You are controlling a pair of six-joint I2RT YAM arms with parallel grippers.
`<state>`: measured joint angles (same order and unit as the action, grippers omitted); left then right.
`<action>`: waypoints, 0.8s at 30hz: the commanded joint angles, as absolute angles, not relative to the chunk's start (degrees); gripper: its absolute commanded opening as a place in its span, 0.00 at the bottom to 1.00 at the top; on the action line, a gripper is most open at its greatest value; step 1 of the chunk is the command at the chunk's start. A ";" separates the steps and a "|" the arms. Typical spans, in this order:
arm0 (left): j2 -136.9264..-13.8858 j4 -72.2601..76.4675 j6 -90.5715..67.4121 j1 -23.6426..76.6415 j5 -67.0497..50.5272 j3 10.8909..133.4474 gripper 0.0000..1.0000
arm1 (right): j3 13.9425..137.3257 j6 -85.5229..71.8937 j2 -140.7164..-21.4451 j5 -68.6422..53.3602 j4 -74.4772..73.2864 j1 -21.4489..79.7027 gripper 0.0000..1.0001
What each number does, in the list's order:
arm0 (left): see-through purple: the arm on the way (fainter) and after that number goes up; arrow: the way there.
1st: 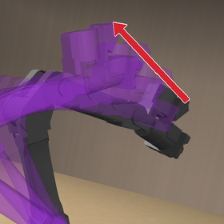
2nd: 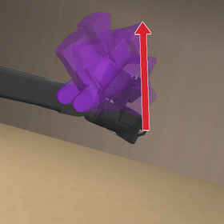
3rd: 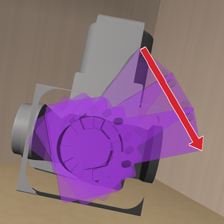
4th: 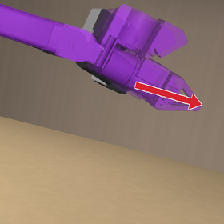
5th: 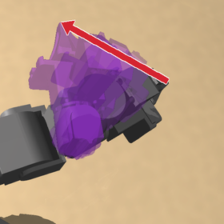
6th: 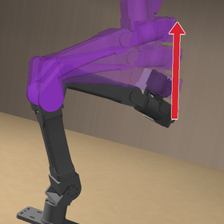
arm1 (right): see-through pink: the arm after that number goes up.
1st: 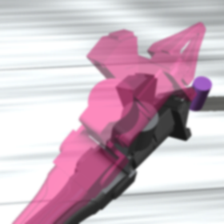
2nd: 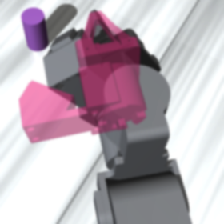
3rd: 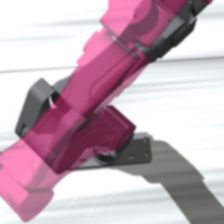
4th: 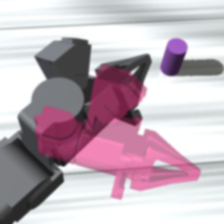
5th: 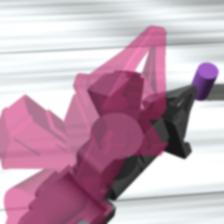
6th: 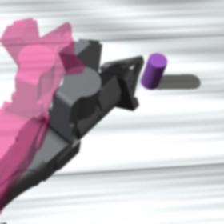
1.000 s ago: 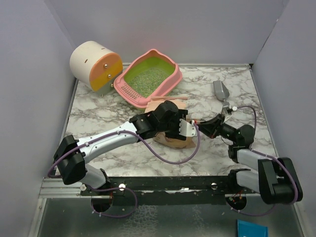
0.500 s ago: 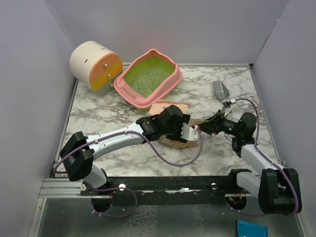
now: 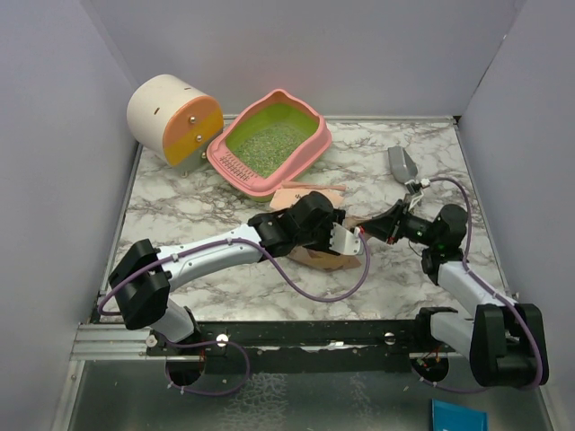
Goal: Fill the litter box with clean litter
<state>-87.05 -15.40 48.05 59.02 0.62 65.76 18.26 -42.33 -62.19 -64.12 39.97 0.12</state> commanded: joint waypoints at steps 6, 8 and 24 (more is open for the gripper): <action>-87.84 -11.55 52.23 59.41 12.76 62.83 0.03 | 17.18 -52.20 -58.41 -69.57 34.30 -9.75 0.01; -88.45 -11.32 52.99 59.42 14.04 62.70 0.00 | 16.21 -54.72 -60.99 -72.54 35.66 -12.21 0.01; -88.98 -15.09 53.73 59.41 14.06 65.25 0.00 | 7.03 -93.44 -84.24 -76.90 99.52 -14.15 0.48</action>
